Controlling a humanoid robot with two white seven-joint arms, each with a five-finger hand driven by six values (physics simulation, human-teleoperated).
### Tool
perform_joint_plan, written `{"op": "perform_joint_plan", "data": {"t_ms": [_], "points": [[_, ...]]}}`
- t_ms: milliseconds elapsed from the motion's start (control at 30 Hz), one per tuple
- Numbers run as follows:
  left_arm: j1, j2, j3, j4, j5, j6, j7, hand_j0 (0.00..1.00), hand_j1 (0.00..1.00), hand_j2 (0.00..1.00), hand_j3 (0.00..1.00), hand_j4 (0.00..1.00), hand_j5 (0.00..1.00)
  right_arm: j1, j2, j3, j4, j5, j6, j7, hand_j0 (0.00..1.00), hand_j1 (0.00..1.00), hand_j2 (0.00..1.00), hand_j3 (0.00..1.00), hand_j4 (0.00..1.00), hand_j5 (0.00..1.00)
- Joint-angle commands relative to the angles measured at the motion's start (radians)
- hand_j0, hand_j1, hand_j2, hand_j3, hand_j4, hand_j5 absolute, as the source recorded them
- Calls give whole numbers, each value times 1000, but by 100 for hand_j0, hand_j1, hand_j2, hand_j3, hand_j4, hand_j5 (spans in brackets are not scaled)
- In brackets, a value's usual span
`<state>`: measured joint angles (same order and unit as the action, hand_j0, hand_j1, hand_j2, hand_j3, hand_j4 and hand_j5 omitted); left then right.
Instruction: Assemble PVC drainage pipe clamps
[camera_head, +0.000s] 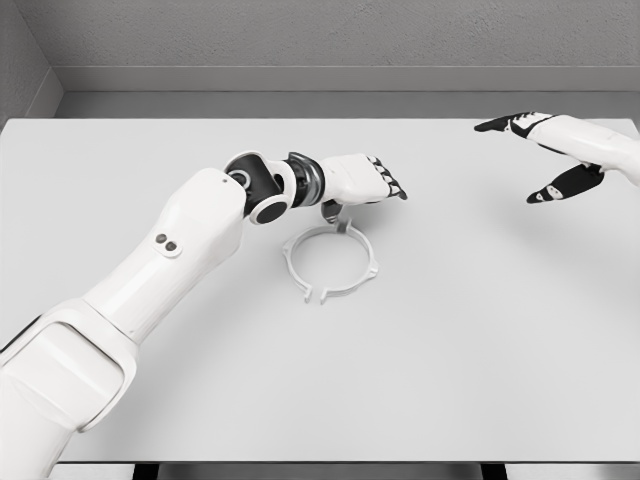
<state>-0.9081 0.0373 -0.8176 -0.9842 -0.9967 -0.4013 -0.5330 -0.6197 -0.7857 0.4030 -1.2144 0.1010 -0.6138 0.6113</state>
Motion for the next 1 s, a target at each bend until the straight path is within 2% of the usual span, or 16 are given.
{"op": "perform_joint_plan", "data": {"t_ms": [0,33,100,133,167,200,233,300,400,633,967], "points": [[-2,3,2,-1,4,2,1,100,100,100,100,100,100,0,0,2,0,-7,3,0,100,100,100,100,100,100],[-5,18,14,-2,9,2,1,100,100,100,100,100,100,-2,0,2,0,-7,3,0,100,100,100,100,100,100],[-12,67,87,-28,16,-30,1,100,100,100,100,100,100,2,0,2,0,-7,3,0,100,100,100,100,100,100],[-3,125,141,-77,55,-94,1,100,100,100,100,100,100,3,0,2,0,-7,3,0,100,100,100,100,100,100],[0,168,166,-109,113,-195,1,100,100,100,100,100,100,2,0,2,0,-7,3,0,100,100,100,100,100,100],[12,202,193,-134,154,-210,1,100,100,100,100,100,100,2,2,2,-2,-7,3,0,100,100,100,100,100,100],[37,243,209,-149,210,-210,1,100,100,100,100,100,100,0,2,4,-4,-7,3,0,100,100,100,100,100,100],[48,308,222,-148,308,-210,1,100,100,100,100,100,100,-5,3,4,-4,-7,3,0,100,100,100,100,100,100],[86,335,227,-145,389,-210,1,100,100,100,100,100,100,-6,3,4,-4,-7,3,0,100,100,100,100,100,100],[124,365,204,-126,394,-210,-12,100,100,100,100,100,100,-5,2,4,-7,-7,3,0,100,100,100,100,100,100],[130,299,100,-113,386,-210,-12,100,100,100,100,100,100,-2,0,4,-8,-7,3,0,100,100,100,100,100,100]]}}
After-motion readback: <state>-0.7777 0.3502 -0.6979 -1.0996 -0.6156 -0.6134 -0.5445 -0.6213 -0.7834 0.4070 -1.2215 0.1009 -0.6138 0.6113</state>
